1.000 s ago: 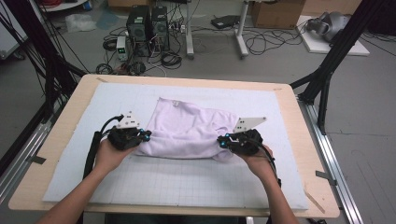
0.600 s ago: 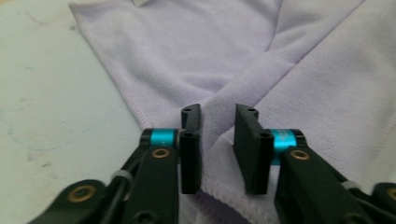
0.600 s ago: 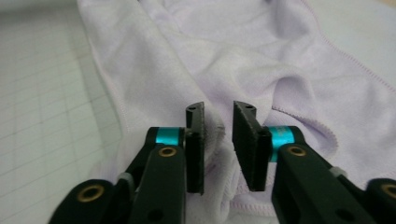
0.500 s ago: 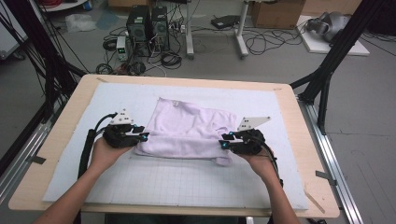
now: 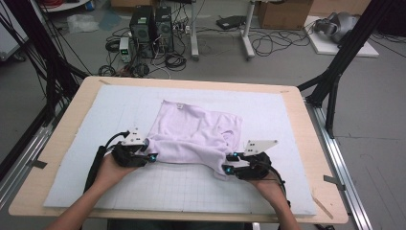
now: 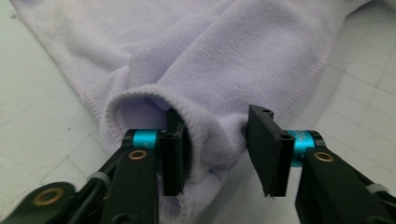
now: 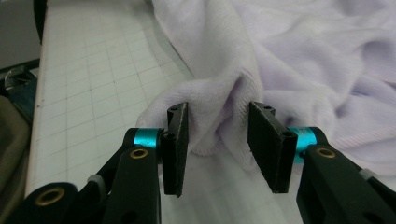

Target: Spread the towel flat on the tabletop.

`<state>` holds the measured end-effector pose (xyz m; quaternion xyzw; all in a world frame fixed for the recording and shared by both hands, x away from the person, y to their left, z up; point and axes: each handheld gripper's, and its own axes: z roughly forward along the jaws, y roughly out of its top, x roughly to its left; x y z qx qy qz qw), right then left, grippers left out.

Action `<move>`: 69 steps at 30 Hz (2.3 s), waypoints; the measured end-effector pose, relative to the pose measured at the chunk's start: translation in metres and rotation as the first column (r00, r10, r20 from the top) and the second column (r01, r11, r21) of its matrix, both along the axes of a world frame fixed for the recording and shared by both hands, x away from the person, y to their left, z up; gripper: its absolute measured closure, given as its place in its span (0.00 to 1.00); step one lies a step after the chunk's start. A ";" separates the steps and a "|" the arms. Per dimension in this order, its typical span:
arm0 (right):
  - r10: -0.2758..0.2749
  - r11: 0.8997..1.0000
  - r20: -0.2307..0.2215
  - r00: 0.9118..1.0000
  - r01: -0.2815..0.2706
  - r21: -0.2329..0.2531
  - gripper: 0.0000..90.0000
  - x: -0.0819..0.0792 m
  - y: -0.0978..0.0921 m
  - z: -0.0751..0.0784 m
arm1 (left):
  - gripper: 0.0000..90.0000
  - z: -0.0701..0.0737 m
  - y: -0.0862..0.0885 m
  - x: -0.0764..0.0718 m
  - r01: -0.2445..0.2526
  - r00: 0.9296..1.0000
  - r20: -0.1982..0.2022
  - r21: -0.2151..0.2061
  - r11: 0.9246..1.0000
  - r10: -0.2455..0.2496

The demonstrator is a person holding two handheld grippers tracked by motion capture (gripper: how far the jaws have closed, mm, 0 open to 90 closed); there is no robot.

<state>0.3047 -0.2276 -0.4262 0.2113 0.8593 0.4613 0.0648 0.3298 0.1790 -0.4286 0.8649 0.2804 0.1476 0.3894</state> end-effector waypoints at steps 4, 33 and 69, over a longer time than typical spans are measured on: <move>-0.009 1.000 -0.001 1.000 0.009 -0.009 0.76 0.007 0.017 -0.006 | 0.90 -0.001 -0.003 0.004 -0.004 1.000 0.000 0.002 1.000 0.004; 0.204 0.978 0.075 0.976 -0.207 0.030 0.78 -0.074 -0.016 0.079 | 0.58 0.069 0.039 -0.104 0.151 0.985 0.099 -0.073 0.986 -0.144; 0.188 0.981 0.077 0.979 -0.191 0.039 0.81 -0.069 -0.018 0.060 | 0.66 0.066 0.048 -0.127 0.250 0.958 0.141 0.001 0.968 -0.248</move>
